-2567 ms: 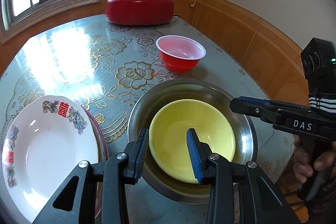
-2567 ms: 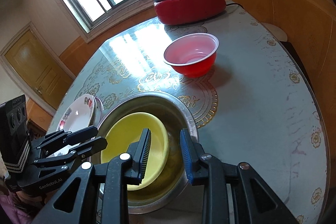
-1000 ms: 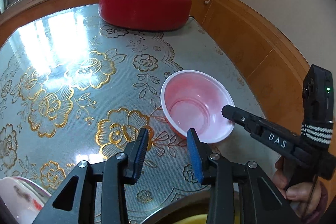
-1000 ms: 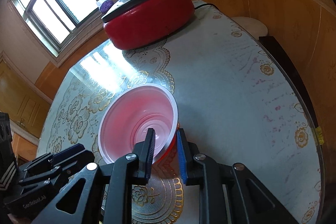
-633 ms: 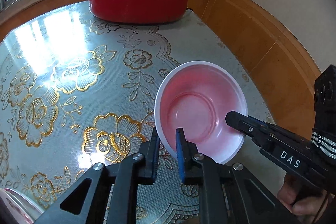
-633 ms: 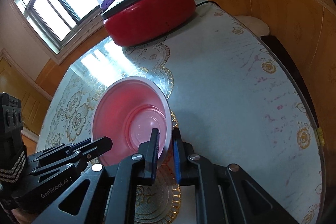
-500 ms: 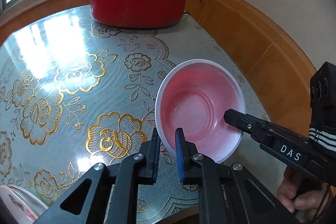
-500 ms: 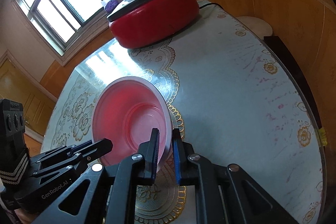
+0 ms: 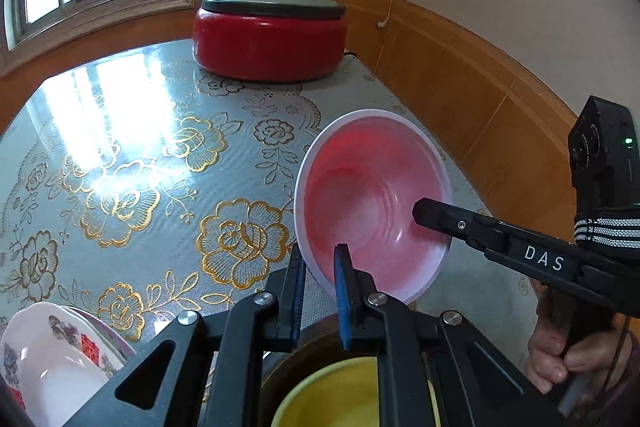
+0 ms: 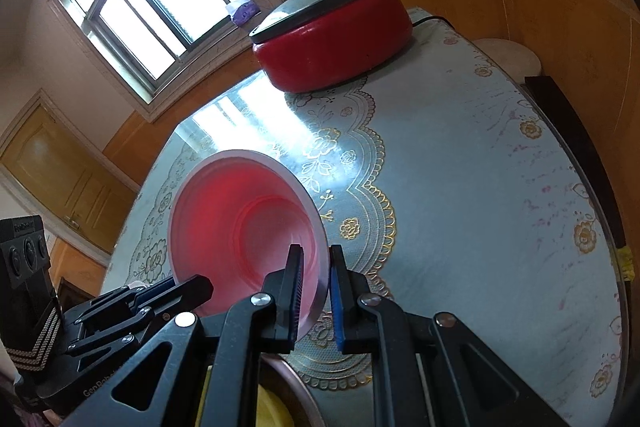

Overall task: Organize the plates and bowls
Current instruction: 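Lift the red bowl and carry it over the steel basin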

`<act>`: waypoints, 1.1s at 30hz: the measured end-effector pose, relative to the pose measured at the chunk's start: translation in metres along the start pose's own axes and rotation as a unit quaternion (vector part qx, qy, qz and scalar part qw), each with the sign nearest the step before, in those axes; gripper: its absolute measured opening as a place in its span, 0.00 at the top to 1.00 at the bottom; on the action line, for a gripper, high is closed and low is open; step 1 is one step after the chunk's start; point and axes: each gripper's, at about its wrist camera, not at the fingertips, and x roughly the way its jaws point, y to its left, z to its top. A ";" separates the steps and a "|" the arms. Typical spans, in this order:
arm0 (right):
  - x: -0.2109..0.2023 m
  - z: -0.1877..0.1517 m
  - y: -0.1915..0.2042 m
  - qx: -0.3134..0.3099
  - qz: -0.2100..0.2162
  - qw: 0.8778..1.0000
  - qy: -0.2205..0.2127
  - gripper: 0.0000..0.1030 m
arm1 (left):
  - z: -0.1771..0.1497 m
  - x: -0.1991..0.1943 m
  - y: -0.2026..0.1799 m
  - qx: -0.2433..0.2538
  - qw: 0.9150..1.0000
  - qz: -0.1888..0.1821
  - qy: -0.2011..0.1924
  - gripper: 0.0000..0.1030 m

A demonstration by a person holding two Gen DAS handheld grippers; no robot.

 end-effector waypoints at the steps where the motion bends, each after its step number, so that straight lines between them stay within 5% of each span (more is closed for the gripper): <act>1: -0.003 -0.002 0.004 -0.007 0.001 1.000 -0.001 0.89 | -0.003 -0.004 -0.001 0.001 1.000 0.003 -0.003 0.86; 26: -0.050 -0.054 0.037 -0.061 0.036 0.997 0.019 0.87 | -0.047 -0.056 0.008 -0.009 0.999 -0.032 -0.012 0.86; 33: -0.062 -0.062 0.038 -0.053 0.089 0.994 0.036 0.85 | -0.059 -0.070 0.025 -0.029 0.996 -0.081 0.017 0.86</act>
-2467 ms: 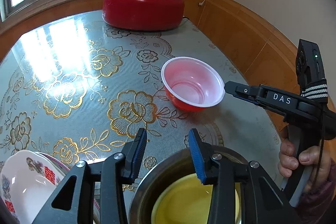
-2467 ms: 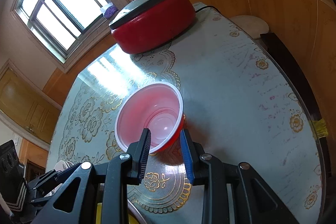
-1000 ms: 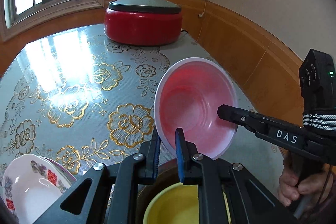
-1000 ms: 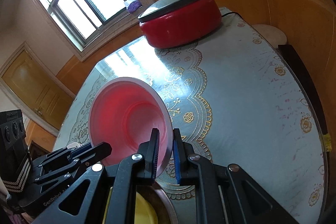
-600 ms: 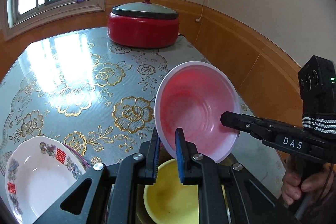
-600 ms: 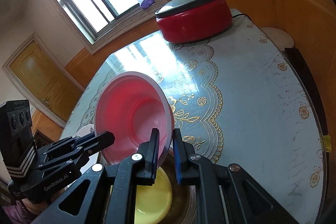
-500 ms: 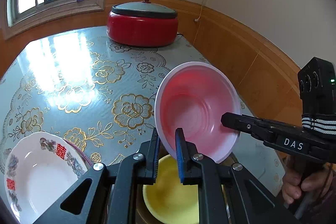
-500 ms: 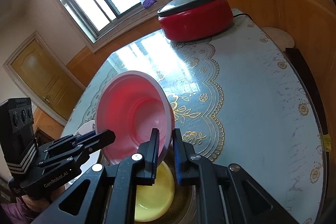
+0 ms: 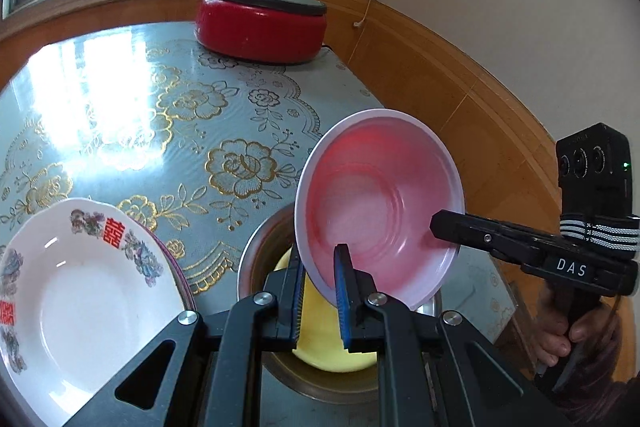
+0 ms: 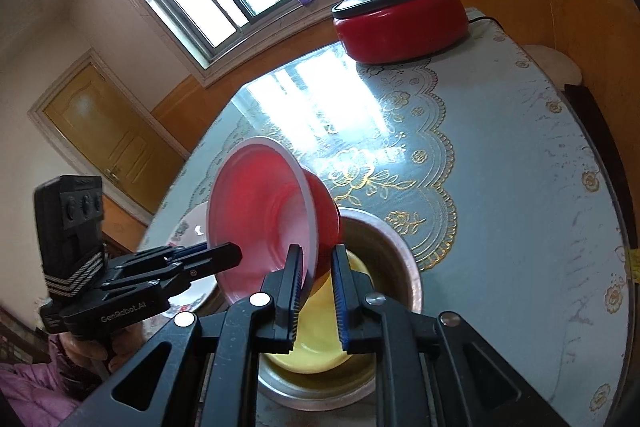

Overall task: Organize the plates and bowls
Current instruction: 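Lift the red bowl and carry it over the steel basin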

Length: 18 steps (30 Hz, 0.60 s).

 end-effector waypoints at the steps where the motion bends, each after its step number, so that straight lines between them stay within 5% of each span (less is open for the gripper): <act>1: -0.001 -0.002 0.000 0.003 0.009 1.000 0.005 0.85 | -0.001 -0.001 0.002 -0.002 1.000 -0.004 0.003 0.86; 18: 0.031 -0.035 -0.015 0.020 -0.005 0.996 0.090 0.85 | -0.035 0.026 0.013 -0.027 0.996 -0.014 0.089 0.86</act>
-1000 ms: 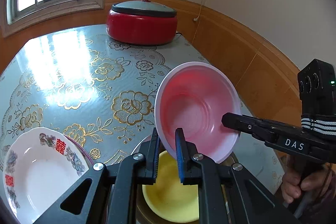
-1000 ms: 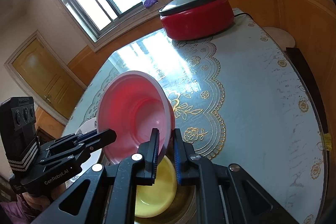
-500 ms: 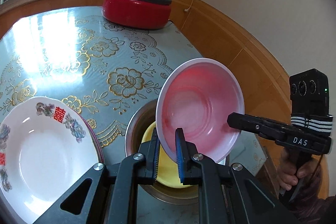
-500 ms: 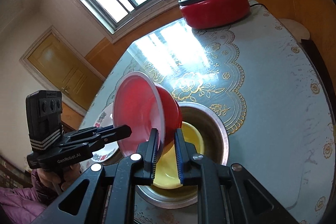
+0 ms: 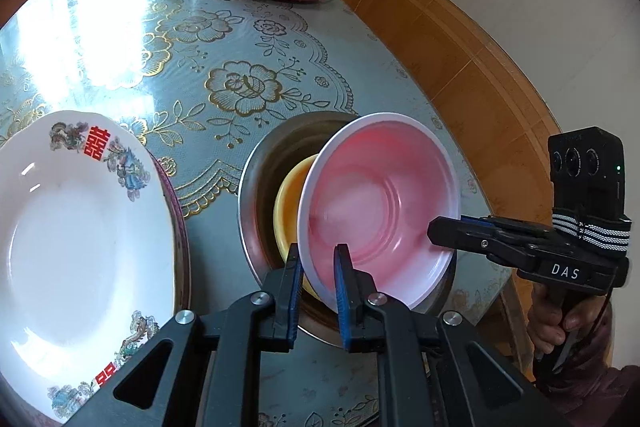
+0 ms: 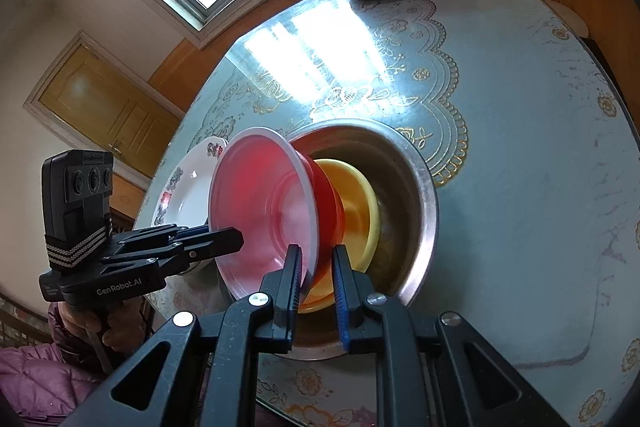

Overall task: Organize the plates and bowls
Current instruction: 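Lift the red bowl and carry it over the steel basin, then lower the red bowl into the yellow bowl and open the left gripper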

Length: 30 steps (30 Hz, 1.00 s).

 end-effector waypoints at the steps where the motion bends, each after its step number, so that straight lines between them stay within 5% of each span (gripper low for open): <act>1: 0.003 -0.001 -0.002 0.003 -0.005 1.000 0.004 0.85 | 0.000 0.002 0.000 0.000 1.000 0.004 0.003 0.86; 9: 0.004 -0.004 -0.007 0.004 -0.020 1.000 0.002 0.86 | 0.000 0.005 -0.004 0.012 0.999 0.032 -0.007 0.82; 20: 0.008 -0.004 0.011 -0.066 -0.136 0.988 -0.025 0.85 | -0.003 0.015 -0.012 0.049 0.995 0.076 -0.030 0.81; 30: 0.011 -0.004 0.015 -0.081 -0.143 0.986 -0.018 0.78 | -0.007 0.011 -0.016 0.062 0.994 0.083 -0.046 0.80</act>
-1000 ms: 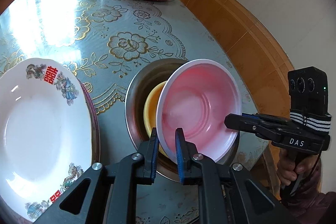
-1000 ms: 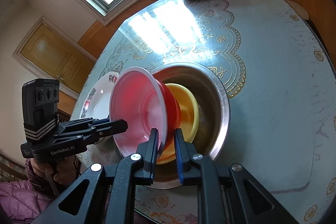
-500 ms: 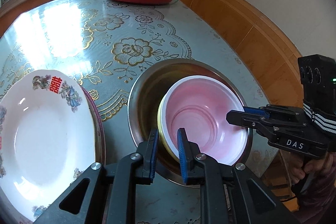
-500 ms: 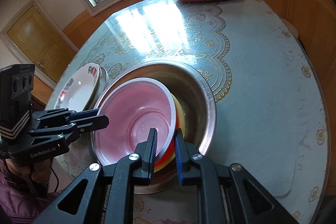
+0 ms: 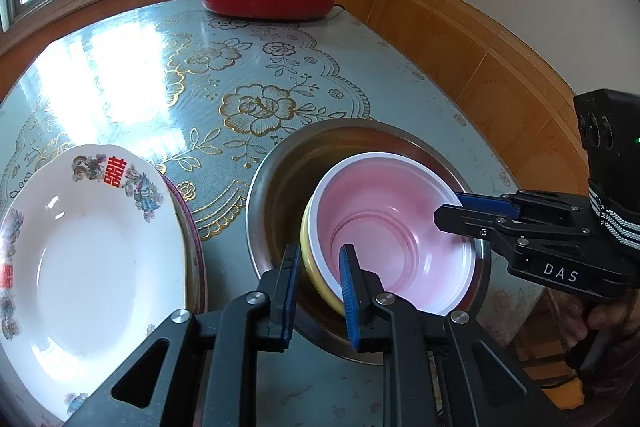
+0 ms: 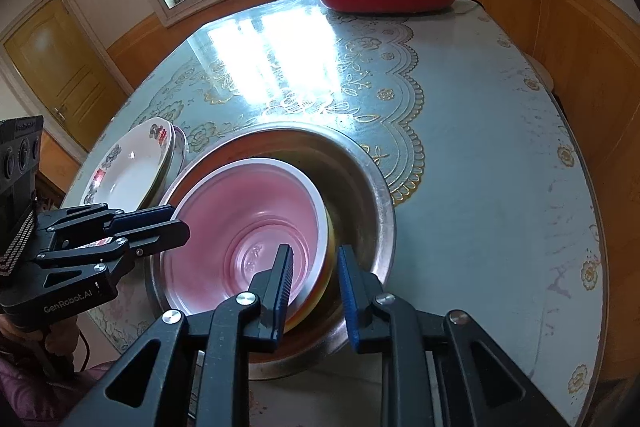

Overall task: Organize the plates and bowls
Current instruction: 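Lower the red bowl into the yellow bowl and open the left gripper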

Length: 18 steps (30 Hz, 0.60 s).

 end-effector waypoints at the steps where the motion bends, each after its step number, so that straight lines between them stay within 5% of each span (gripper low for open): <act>1: 0.002 0.002 0.003 -0.006 -0.006 1.000 -0.001 0.79 | 0.000 0.001 -0.002 0.007 1.000 0.006 -0.002 0.80; 9: 0.021 0.012 0.006 -0.029 -0.035 0.999 -0.004 0.89 | 0.007 0.010 0.002 -0.003 1.000 0.015 -0.013 0.76; 18: 0.025 0.017 0.009 -0.040 -0.036 0.999 -0.003 0.83 | 0.010 0.013 0.002 0.002 0.999 0.022 -0.023 0.74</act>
